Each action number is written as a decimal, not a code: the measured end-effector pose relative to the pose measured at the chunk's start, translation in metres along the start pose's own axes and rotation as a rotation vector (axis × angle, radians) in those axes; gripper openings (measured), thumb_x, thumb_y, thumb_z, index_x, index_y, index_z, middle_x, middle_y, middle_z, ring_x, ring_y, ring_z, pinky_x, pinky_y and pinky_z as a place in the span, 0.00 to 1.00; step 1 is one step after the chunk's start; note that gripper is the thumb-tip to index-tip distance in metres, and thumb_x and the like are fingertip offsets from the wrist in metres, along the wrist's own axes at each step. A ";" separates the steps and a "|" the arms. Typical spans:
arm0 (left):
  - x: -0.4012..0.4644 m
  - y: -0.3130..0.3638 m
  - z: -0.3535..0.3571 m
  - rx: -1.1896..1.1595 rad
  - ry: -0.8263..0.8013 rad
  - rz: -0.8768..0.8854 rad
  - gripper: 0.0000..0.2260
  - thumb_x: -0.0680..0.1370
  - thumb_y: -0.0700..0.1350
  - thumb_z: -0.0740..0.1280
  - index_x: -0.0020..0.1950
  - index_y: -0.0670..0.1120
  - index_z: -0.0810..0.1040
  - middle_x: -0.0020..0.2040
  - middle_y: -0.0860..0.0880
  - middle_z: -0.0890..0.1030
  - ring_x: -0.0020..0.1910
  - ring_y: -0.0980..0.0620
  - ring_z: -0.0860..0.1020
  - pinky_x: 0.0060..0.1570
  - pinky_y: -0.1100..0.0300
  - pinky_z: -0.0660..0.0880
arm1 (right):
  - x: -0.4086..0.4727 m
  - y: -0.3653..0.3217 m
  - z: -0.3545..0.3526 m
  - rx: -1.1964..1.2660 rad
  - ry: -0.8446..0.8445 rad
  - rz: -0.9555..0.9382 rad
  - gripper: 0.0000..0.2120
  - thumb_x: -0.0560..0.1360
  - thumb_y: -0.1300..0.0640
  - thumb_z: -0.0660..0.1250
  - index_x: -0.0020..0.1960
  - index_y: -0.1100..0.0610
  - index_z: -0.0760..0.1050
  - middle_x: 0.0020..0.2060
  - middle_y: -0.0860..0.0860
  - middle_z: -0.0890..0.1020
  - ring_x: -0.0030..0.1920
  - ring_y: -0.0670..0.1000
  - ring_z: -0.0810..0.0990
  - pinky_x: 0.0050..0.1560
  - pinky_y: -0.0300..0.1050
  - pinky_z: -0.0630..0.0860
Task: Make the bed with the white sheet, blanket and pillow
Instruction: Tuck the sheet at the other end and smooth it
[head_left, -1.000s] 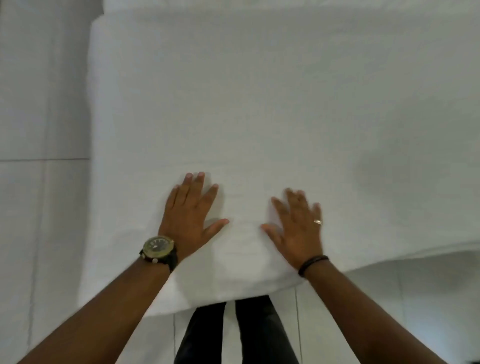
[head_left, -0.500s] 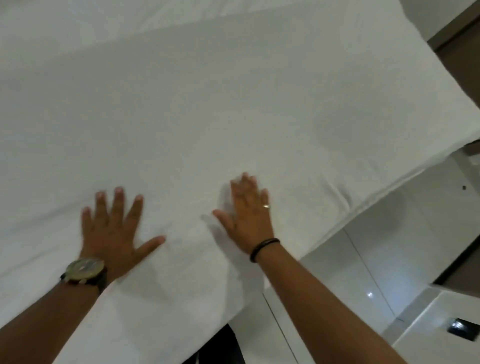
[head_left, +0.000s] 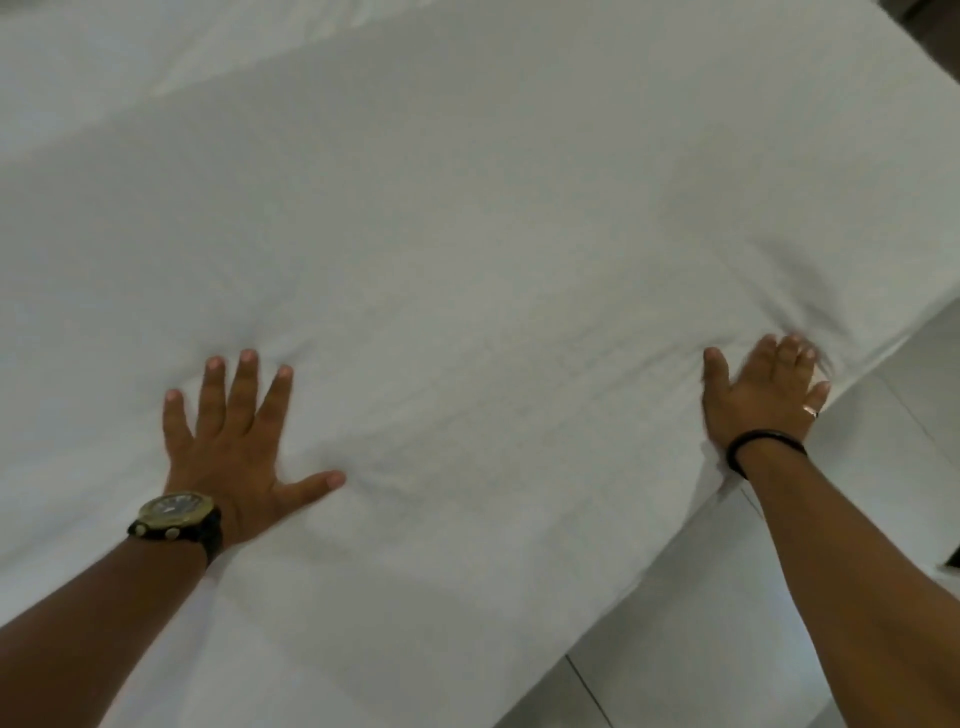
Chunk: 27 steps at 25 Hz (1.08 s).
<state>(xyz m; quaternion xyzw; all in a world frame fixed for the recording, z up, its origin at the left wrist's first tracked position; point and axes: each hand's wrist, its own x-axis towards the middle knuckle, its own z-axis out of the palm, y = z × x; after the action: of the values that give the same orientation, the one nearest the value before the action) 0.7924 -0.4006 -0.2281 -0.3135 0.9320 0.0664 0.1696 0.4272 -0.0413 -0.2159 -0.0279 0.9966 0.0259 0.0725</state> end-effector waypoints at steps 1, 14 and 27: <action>0.001 0.000 -0.003 0.000 -0.003 -0.006 0.57 0.61 0.85 0.43 0.81 0.53 0.36 0.81 0.48 0.33 0.78 0.46 0.27 0.70 0.45 0.22 | -0.013 -0.015 -0.002 0.037 -0.004 0.032 0.43 0.75 0.32 0.40 0.79 0.62 0.49 0.79 0.60 0.49 0.79 0.58 0.44 0.75 0.63 0.43; -0.042 -0.203 0.000 -0.010 0.071 0.315 0.45 0.71 0.77 0.49 0.82 0.55 0.43 0.83 0.50 0.41 0.82 0.48 0.39 0.80 0.45 0.44 | -0.480 -0.264 0.076 0.313 0.014 -0.125 0.36 0.78 0.36 0.50 0.77 0.59 0.60 0.78 0.61 0.56 0.77 0.64 0.52 0.73 0.68 0.48; -0.053 -0.374 0.034 -0.035 0.246 0.270 0.46 0.71 0.72 0.53 0.82 0.47 0.51 0.83 0.41 0.50 0.82 0.41 0.46 0.77 0.50 0.38 | -0.510 -0.304 0.109 0.203 0.227 -0.013 0.37 0.78 0.36 0.48 0.79 0.58 0.50 0.78 0.62 0.52 0.78 0.64 0.48 0.73 0.69 0.45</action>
<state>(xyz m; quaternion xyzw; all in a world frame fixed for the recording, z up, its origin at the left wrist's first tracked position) 1.0684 -0.6597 -0.2474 -0.1942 0.9780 0.0659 0.0382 0.9642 -0.3115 -0.2638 -0.0296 0.9957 -0.0790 -0.0379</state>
